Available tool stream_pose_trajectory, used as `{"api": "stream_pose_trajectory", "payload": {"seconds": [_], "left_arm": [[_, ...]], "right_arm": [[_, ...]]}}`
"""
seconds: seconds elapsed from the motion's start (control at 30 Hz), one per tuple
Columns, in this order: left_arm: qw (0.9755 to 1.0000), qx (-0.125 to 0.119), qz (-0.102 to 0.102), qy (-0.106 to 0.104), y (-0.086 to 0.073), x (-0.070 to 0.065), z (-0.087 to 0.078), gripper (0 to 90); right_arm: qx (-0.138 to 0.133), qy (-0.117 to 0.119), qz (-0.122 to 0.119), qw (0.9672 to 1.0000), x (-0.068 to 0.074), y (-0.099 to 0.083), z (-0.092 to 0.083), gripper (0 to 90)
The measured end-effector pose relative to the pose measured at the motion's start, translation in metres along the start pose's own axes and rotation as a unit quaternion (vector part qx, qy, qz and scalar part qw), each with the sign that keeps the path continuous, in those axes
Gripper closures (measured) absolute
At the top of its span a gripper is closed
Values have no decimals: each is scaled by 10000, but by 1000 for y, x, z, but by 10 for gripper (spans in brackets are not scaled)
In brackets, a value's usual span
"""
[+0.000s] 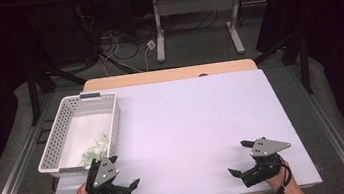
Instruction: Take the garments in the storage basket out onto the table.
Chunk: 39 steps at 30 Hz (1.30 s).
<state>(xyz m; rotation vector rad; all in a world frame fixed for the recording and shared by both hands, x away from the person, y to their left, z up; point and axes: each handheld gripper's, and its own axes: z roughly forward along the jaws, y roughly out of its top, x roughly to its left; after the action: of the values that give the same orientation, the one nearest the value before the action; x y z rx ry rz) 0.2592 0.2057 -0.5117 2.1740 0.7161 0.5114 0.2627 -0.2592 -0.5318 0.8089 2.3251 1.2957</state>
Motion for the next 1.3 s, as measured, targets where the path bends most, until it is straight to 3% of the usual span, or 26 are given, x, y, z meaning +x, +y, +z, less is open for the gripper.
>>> {"api": "stream_pose_trajectory", "payload": {"seconds": [0.07, 0.57, 0.67, 0.7, 1.1, 1.3], "left_arm": [[9998, 57, 131, 132, 0, 0, -2, 0], [9997, 206, 10, 108, 3, 8, -12, 1], [9994, 315, 51, 137, 5, 13, -14, 1], [9993, 364, -58, 100, 5, 15, -15, 1], [9986, 507, -74, 140, 12, 26, -22, 0], [9974, 661, 73, 265, 18, 32, -24, 0]], "right_arm": [[27, 21, -36, 10000, 0, 0, -1, 0], [112, 66, -7, 9999, 0, 0, 2, 0], [131, 62, 30, 9999, 0, -1, 3, 0], [199, 107, 54, 9997, -1, -1, 3, 0], [205, 140, 95, 9996, -2, -2, 5, 0], [223, 124, 115, 9996, -2, -2, 6, 1]]}}
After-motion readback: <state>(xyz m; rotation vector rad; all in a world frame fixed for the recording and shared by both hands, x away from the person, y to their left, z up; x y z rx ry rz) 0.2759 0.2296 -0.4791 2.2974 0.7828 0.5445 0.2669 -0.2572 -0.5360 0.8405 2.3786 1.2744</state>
